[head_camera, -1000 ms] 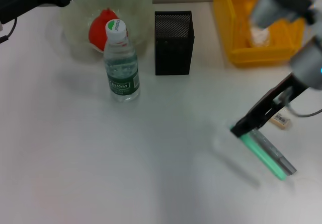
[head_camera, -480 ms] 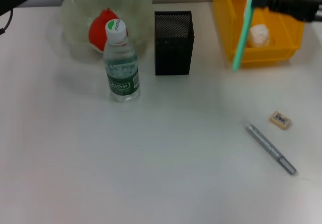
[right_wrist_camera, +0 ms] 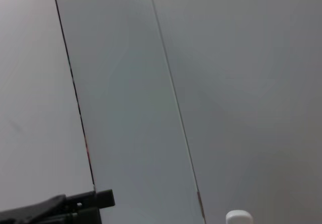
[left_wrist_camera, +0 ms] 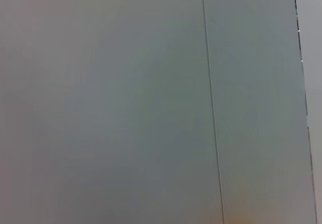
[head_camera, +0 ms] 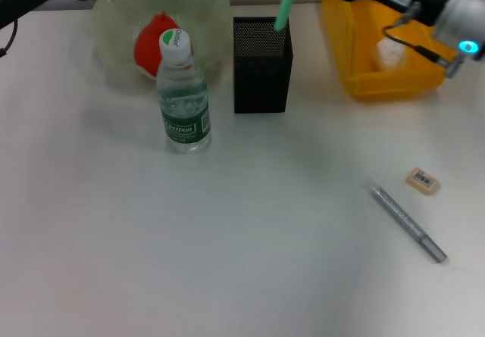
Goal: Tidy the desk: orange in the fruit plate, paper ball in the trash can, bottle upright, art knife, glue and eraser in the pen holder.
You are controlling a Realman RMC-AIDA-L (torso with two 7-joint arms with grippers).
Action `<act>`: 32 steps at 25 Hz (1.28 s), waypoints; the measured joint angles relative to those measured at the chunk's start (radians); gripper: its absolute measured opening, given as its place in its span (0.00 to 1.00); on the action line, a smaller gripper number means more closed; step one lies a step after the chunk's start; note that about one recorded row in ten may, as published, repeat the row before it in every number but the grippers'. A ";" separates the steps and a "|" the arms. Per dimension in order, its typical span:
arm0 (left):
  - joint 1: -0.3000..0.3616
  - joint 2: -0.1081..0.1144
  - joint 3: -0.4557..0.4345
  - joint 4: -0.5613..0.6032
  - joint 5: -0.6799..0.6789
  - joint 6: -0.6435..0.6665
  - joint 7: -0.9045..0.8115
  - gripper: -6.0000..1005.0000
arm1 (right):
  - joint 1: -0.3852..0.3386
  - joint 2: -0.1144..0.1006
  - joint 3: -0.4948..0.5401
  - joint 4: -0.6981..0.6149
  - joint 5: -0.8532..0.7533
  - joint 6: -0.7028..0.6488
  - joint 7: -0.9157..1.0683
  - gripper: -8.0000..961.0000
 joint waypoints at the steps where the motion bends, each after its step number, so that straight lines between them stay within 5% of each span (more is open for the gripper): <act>1: 0.006 0.000 -0.001 -0.009 -0.012 0.001 0.007 0.70 | 0.029 0.001 -0.006 0.029 0.001 0.029 -0.033 0.21; 11: 0.037 0.001 -0.002 -0.027 -0.036 0.010 0.021 0.70 | 0.082 0.001 -0.040 0.080 0.010 0.162 -0.076 0.22; 29: 0.067 0.002 -0.003 -0.041 -0.069 0.043 0.026 0.70 | 0.095 0.000 -0.106 0.160 0.011 0.185 -0.130 0.24; 32: 0.067 0.003 -0.003 -0.041 -0.072 0.046 0.031 0.70 | 0.090 0.000 -0.101 0.159 0.012 0.185 -0.125 0.32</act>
